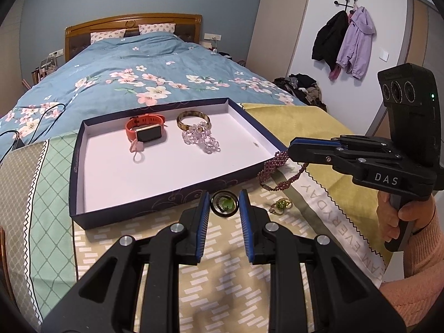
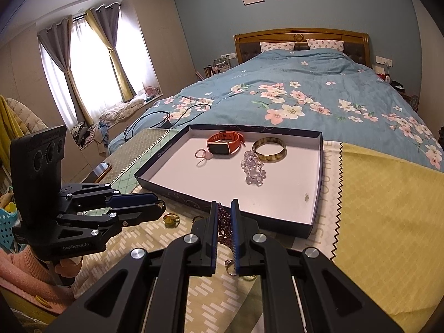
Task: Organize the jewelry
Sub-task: 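Lift the black ring and beaded necklace toward the box lid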
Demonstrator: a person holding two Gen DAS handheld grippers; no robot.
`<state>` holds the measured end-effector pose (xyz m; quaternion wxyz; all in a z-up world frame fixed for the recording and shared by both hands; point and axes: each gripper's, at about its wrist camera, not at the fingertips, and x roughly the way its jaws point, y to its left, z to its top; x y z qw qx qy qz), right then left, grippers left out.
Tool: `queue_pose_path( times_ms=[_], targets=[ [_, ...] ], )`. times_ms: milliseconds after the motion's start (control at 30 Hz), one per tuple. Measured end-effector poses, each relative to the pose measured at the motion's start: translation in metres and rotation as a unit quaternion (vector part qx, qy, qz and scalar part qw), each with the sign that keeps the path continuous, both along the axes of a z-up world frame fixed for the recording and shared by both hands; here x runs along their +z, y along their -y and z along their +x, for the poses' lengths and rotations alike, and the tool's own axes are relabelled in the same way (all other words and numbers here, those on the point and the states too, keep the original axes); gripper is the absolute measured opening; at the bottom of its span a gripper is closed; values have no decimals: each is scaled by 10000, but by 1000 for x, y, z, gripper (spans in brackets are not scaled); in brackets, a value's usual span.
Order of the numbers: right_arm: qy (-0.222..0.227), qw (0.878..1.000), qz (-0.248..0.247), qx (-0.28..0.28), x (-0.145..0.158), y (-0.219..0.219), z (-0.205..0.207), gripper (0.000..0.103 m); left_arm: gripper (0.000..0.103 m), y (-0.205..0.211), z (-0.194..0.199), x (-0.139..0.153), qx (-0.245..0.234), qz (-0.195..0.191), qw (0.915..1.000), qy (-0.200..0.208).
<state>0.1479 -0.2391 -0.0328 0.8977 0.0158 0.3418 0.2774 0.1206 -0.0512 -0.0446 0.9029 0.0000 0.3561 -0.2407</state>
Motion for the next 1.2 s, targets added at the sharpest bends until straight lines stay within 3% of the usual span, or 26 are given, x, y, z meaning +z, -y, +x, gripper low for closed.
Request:
queue_pose_path(
  times_ms=[1200],
  targets=[
    [221, 9996, -56, 143, 16, -18, 24, 7, 22, -9, 26, 13, 225, 107, 9995, 210]
  ],
)
